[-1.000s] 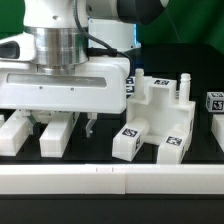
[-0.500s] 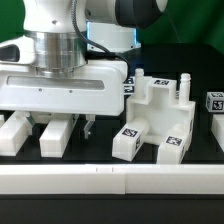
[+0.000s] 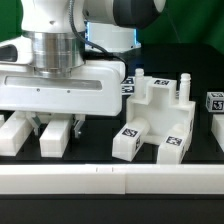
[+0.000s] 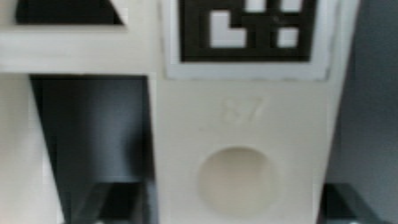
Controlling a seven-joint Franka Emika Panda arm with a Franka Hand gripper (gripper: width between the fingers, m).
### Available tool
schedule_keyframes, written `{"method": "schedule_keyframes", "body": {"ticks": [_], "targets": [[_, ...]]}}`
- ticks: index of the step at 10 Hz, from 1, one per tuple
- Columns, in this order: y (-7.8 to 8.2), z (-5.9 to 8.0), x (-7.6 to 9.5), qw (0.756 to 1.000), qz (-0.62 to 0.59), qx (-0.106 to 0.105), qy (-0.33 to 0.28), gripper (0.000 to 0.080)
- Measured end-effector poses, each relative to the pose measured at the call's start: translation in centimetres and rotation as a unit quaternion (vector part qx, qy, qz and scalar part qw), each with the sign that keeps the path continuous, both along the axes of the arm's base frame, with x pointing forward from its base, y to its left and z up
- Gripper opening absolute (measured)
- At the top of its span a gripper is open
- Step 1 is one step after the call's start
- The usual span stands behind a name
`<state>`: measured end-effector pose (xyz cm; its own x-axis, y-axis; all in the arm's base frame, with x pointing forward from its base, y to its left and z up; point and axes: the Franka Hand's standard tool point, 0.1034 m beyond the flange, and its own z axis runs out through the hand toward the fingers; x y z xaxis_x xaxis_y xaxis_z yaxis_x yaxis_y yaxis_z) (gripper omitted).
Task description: Assemble chair
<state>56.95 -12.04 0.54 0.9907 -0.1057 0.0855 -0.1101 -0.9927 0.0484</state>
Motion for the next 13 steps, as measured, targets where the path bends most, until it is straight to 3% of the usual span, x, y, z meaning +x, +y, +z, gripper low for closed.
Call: {"method": "schedule_keyframes", "body": {"ticks": [1, 6, 7, 9, 12, 13], "targets": [[0.0, 0.0, 0.0, 1.000, 0.000, 0.000, 0.000, 0.0284], [-0.2, 0.1, 0.0, 1.000, -0.002, 0.000, 0.000, 0.0286], [-0.4, 0.7, 0.2, 1.000, -0.003, 0.002, -0.002, 0.0286], [-0.7, 2.8, 0.4, 1.000, -0.007, 0.017, 0.000, 0.0288], [-0.1, 7.3, 1.4, 0.999, -0.020, 0.045, -0.005, 0.0288], [0.4, 9.5, 2.1, 0.998, -0.030, 0.058, -0.004, 0.0288]]}}
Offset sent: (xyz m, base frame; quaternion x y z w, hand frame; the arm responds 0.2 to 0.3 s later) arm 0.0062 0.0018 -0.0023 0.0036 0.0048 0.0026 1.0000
